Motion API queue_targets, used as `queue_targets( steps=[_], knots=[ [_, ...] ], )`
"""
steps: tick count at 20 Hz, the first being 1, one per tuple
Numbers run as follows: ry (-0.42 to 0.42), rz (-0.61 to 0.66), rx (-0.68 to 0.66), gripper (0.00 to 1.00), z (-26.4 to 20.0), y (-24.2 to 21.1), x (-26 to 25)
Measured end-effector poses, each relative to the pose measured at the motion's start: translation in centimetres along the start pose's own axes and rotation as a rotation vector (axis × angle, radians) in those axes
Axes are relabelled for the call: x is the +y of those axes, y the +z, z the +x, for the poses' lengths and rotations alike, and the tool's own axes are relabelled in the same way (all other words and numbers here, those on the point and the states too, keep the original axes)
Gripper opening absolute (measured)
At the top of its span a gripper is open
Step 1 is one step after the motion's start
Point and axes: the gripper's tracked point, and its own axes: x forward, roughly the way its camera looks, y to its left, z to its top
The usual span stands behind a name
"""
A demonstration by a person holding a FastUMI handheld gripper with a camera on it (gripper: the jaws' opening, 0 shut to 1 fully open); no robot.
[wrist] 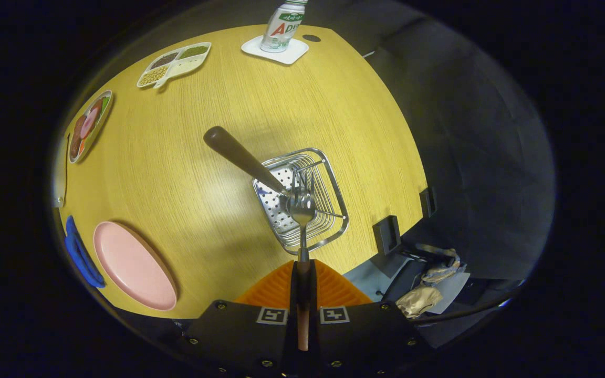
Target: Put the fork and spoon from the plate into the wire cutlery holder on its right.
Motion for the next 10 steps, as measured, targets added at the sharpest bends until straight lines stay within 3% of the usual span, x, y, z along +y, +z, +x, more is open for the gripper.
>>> queue_targets(
  steps=[5,7,10],
  knots=[
    [0.002,-0.043,0.001,0.11,-0.2,0.7,-0.3],
    [0.014,-0.032,-0.015,0.24,-0.4,1.0,-0.1],
    [0.03,-0.022,-0.034,0.26,-1.1,1.2,0.2]
  ],
)
